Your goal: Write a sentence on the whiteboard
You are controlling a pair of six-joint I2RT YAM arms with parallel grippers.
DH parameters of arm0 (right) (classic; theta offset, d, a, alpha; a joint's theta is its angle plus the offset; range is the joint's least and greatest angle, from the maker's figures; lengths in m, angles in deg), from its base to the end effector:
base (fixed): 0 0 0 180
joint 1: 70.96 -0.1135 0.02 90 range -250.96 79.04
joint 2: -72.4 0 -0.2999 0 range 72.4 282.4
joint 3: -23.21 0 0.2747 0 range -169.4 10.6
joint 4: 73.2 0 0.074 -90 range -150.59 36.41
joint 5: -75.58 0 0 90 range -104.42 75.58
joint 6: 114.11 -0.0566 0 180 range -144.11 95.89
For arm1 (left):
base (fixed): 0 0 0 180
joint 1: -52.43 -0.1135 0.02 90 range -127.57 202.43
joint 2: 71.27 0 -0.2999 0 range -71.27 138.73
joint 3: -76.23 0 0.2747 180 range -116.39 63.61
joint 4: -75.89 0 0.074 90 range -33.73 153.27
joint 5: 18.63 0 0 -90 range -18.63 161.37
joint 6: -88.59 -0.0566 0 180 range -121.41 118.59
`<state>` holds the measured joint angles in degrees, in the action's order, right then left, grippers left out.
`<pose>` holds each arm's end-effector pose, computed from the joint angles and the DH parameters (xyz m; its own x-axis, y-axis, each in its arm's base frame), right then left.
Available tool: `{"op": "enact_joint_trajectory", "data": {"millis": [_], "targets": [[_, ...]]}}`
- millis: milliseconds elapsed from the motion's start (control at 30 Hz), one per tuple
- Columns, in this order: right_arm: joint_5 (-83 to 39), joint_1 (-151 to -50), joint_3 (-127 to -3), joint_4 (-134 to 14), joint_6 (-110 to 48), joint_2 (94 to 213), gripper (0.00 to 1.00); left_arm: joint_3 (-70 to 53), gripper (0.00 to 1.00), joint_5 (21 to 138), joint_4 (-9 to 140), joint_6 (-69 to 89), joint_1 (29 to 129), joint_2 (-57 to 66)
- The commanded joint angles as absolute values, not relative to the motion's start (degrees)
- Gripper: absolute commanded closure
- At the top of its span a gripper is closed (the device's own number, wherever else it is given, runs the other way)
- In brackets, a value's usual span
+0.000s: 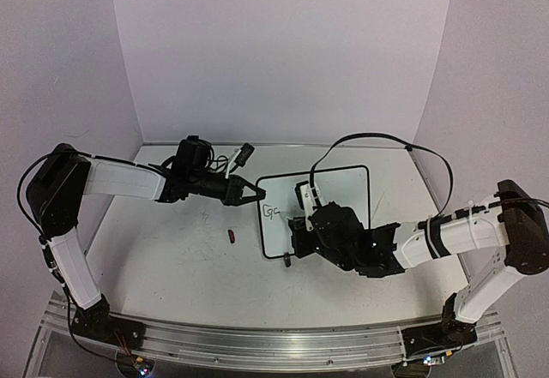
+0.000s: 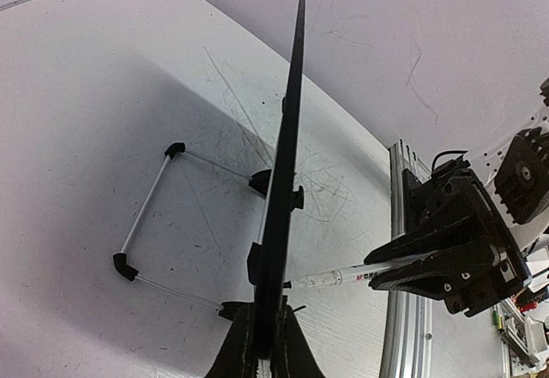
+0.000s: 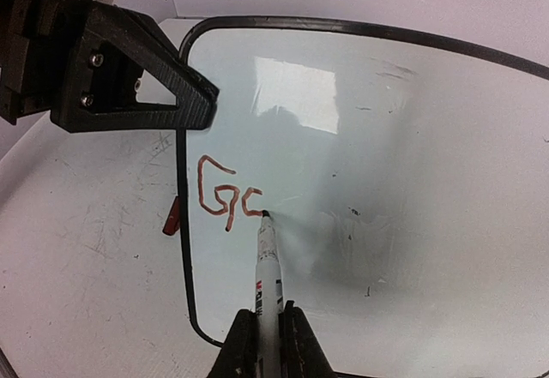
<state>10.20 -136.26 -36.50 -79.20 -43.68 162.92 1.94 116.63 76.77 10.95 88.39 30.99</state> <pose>0.1771 0.3286 0.2200 -0.3889 -0.1169 -0.9138 -0.5706 0.8093 0.1393 0.3225 -0.2837 0.2259 -0.5581 0.2187 -0.8004 0.8249 0.2510 -0.5065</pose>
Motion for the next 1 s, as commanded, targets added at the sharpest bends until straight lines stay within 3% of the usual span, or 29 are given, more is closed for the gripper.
{"op": "enact_joint_trajectory", "data": {"millis": [0,967], "targets": [[13.35,-135.89,-37.70,-80.05,-43.13,162.28,1.00,2.76,1.00,113.08,73.02,9.41,88.81,30.61],[11.47,-135.87,-40.03,-81.42,-41.82,164.74,1.00,2.79,1.00,112.94,72.94,9.25,88.81,30.52]]}}
